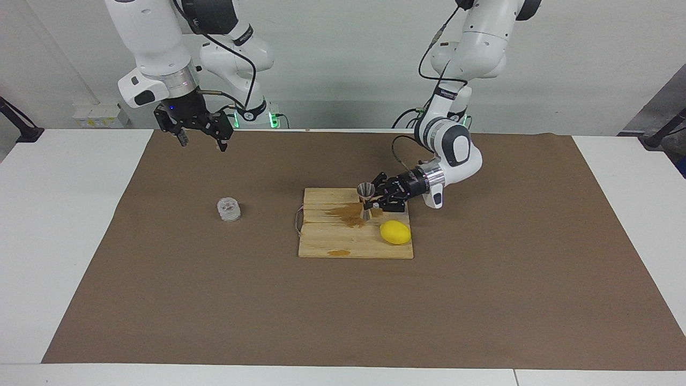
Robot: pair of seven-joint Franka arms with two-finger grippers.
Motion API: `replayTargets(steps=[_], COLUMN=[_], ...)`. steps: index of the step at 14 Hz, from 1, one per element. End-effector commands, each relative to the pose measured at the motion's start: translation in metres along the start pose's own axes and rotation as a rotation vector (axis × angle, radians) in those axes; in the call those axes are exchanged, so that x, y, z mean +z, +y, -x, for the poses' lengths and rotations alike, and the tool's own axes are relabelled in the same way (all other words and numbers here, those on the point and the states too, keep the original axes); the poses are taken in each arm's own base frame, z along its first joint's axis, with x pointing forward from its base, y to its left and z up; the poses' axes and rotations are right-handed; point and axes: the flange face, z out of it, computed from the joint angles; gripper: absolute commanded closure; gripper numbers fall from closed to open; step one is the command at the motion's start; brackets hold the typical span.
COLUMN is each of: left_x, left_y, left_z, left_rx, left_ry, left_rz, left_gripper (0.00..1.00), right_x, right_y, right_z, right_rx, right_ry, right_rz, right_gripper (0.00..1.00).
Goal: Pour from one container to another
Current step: 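Lower the metal cup onto the board with the left gripper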
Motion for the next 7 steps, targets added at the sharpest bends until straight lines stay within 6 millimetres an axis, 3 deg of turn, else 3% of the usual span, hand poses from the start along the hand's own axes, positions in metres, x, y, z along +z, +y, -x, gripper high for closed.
replayTargets(steps=[1, 7], left_x=[0.008, 0.017], left_y=[-0.013, -0.024], left_z=[-0.012, -0.029], left_rx=[0.014, 0.034], left_ry=[0.004, 0.004], left_rz=[0.024, 0.039], left_gripper=[0.97, 0.95], right_x=[-0.001, -0.001], right_y=[0.004, 0.004], right_z=[-0.001, -0.001], right_rx=[-0.012, -0.013], right_ry=[-0.014, -0.014], right_rz=[-0.017, -0.017], right_gripper=[0.00, 0.00])
